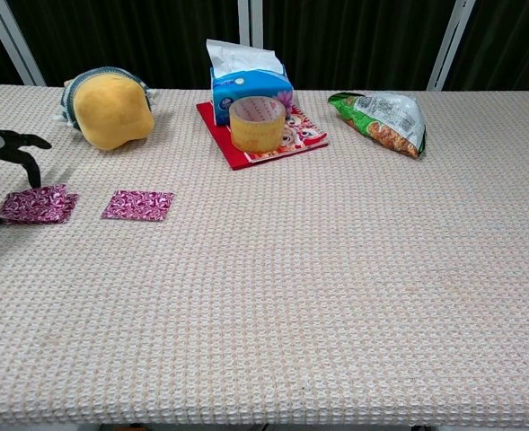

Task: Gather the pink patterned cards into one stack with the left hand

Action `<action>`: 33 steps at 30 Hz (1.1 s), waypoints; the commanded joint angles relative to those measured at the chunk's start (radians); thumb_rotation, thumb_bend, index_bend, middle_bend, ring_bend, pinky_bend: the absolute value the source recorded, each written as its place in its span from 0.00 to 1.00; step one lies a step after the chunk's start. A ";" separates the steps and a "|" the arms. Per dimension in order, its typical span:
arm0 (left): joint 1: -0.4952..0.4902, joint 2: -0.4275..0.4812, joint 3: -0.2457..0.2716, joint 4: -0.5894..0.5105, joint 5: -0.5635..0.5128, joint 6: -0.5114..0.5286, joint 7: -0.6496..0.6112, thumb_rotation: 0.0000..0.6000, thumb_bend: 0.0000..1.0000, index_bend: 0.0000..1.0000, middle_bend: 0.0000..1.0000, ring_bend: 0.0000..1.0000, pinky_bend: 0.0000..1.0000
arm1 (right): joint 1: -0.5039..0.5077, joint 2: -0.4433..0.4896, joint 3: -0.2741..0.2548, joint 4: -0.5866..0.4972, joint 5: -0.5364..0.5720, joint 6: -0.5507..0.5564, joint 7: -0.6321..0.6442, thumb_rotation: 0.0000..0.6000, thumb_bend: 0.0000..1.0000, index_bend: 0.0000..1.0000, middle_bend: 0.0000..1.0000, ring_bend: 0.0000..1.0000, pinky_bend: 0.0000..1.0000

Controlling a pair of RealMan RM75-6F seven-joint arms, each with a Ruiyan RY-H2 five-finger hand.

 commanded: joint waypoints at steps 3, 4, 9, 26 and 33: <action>0.004 -0.005 0.000 0.007 0.009 -0.002 -0.021 1.00 0.22 0.32 0.00 0.00 0.10 | 0.000 0.002 0.001 -0.004 0.001 0.001 -0.002 0.92 0.49 0.00 0.00 0.00 0.00; 0.005 -0.006 0.000 0.008 0.011 -0.004 -0.027 1.00 0.22 0.31 0.00 0.00 0.10 | 0.000 0.002 0.001 -0.004 0.001 0.002 -0.002 0.92 0.49 0.00 0.00 0.00 0.00; 0.006 -0.010 0.000 0.020 0.021 -0.006 -0.040 1.00 0.22 0.26 0.00 0.00 0.10 | 0.000 0.000 -0.001 -0.003 0.002 -0.002 -0.004 0.92 0.49 0.00 0.00 0.00 0.00; -0.005 0.054 -0.035 -0.176 0.089 0.077 0.009 1.00 0.21 0.21 0.00 0.00 0.10 | 0.013 -0.003 0.001 -0.008 0.001 -0.015 -0.014 0.92 0.49 0.00 0.00 0.00 0.00; -0.068 -0.021 -0.068 -0.193 -0.015 0.000 0.182 1.00 0.20 0.21 0.00 0.00 0.10 | 0.008 0.000 0.000 -0.003 -0.002 -0.009 -0.001 0.92 0.49 0.00 0.00 0.00 0.00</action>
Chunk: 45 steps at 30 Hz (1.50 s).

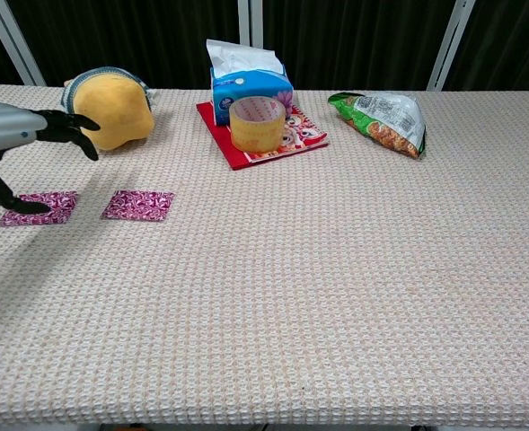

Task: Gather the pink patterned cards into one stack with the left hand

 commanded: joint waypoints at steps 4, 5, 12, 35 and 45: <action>-0.060 -0.100 -0.030 0.027 -0.102 -0.067 0.113 1.00 0.20 0.20 0.00 0.00 0.10 | -0.013 0.015 0.003 0.005 0.007 0.014 0.024 0.92 0.49 0.00 0.00 0.00 0.00; -0.065 -0.108 -0.030 0.031 -0.110 -0.074 0.119 1.00 0.20 0.20 0.00 0.00 0.10 | -0.014 0.016 0.003 0.007 0.010 0.014 0.028 0.92 0.49 0.00 0.00 0.00 0.00; -0.098 -0.151 -0.035 0.069 -0.163 -0.105 0.166 1.00 0.19 0.16 0.00 0.00 0.10 | -0.014 0.012 0.002 0.022 0.015 0.003 0.049 0.92 0.49 0.00 0.00 0.00 0.00; -0.130 -0.177 -0.038 0.100 -0.209 -0.137 0.109 1.00 0.19 0.21 0.00 0.00 0.10 | -0.009 0.004 0.002 0.044 0.028 -0.018 0.060 0.92 0.49 0.00 0.00 0.00 0.00; -0.146 -0.191 -0.036 0.122 -0.228 -0.145 0.116 1.00 0.25 0.25 0.01 0.00 0.10 | -0.008 0.005 0.003 0.045 0.030 -0.021 0.059 0.92 0.49 0.00 0.00 0.00 0.00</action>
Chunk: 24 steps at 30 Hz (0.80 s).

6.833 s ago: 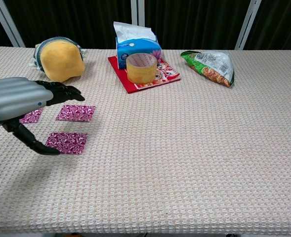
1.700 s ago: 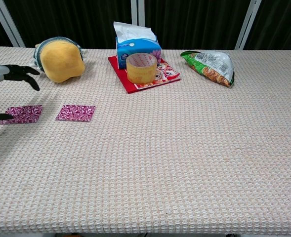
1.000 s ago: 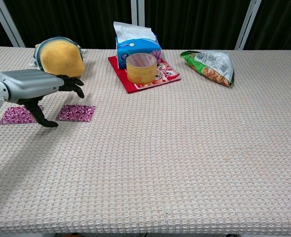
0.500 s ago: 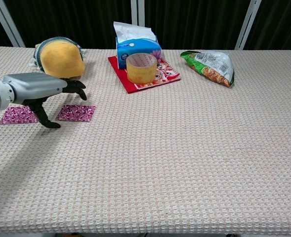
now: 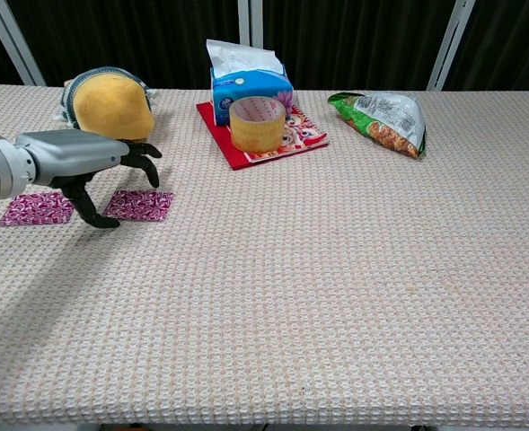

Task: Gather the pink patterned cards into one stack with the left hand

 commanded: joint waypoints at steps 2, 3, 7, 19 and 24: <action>-0.005 -0.005 0.002 0.008 -0.011 -0.003 0.009 1.00 0.26 0.25 0.01 0.00 0.10 | 0.001 0.000 0.000 -0.001 0.001 -0.001 -0.002 0.92 0.49 0.00 0.00 0.00 0.00; -0.006 -0.005 0.003 0.008 -0.014 -0.004 0.012 1.00 0.26 0.25 0.01 0.00 0.11 | 0.001 0.001 0.000 -0.001 0.002 -0.002 -0.002 0.92 0.49 0.00 0.00 0.00 0.00; -0.009 -0.008 0.008 0.013 -0.019 -0.003 0.016 1.00 0.26 0.27 0.01 0.00 0.10 | 0.002 0.001 0.001 -0.001 0.004 -0.005 -0.002 0.92 0.49 0.00 0.00 0.00 0.00; 0.006 -0.006 0.009 0.011 0.004 0.029 -0.023 1.00 0.28 0.40 0.03 0.00 0.11 | 0.004 0.000 0.002 -0.002 0.004 -0.005 -0.002 0.92 0.49 0.00 0.00 0.00 0.00; 0.036 0.032 0.009 -0.038 0.025 0.073 -0.062 1.00 0.28 0.40 0.03 0.00 0.11 | 0.003 0.002 0.003 -0.003 0.006 -0.003 -0.001 0.92 0.49 0.00 0.00 0.00 0.00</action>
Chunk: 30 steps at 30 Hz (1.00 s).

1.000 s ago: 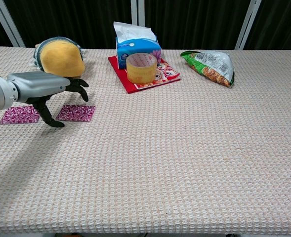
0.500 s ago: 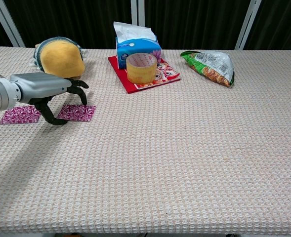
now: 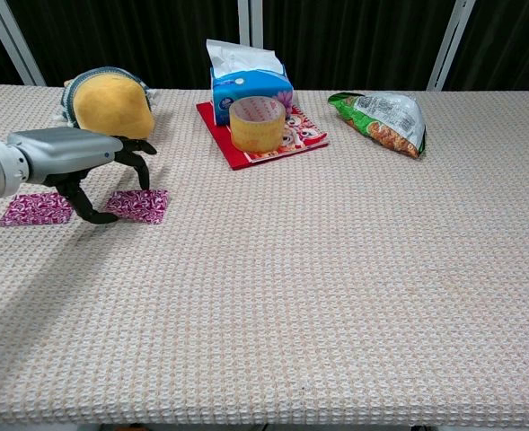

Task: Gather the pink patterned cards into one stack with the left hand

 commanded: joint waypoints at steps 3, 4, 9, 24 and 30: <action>0.040 0.057 0.002 -0.064 0.027 0.052 -0.048 1.00 0.28 0.40 0.03 0.00 0.11 | 0.003 -0.002 0.000 0.003 0.002 -0.005 -0.002 0.92 0.49 0.00 0.00 0.00 0.00; 0.047 0.070 0.002 -0.075 0.032 0.060 -0.057 1.00 0.28 0.40 0.03 0.00 0.11 | 0.004 -0.003 0.000 0.003 0.002 -0.007 -0.002 0.92 0.49 0.00 0.00 0.00 0.00; 0.088 0.134 0.003 -0.112 0.045 0.101 -0.110 1.00 0.28 0.40 0.04 0.00 0.11 | 0.011 -0.010 -0.001 0.004 -0.003 -0.014 -0.008 0.92 0.49 0.00 0.00 0.00 0.00; 0.178 0.142 0.048 -0.002 0.095 0.135 -0.216 1.00 0.28 0.40 0.05 0.00 0.11 | 0.009 -0.010 -0.004 -0.014 -0.009 0.000 -0.033 0.92 0.49 0.00 0.00 0.00 0.00; 0.181 0.125 0.047 0.038 0.096 0.116 -0.216 1.00 0.28 0.40 0.05 0.00 0.11 | 0.011 -0.007 -0.003 -0.027 -0.007 0.000 -0.046 0.92 0.49 0.00 0.00 0.00 0.00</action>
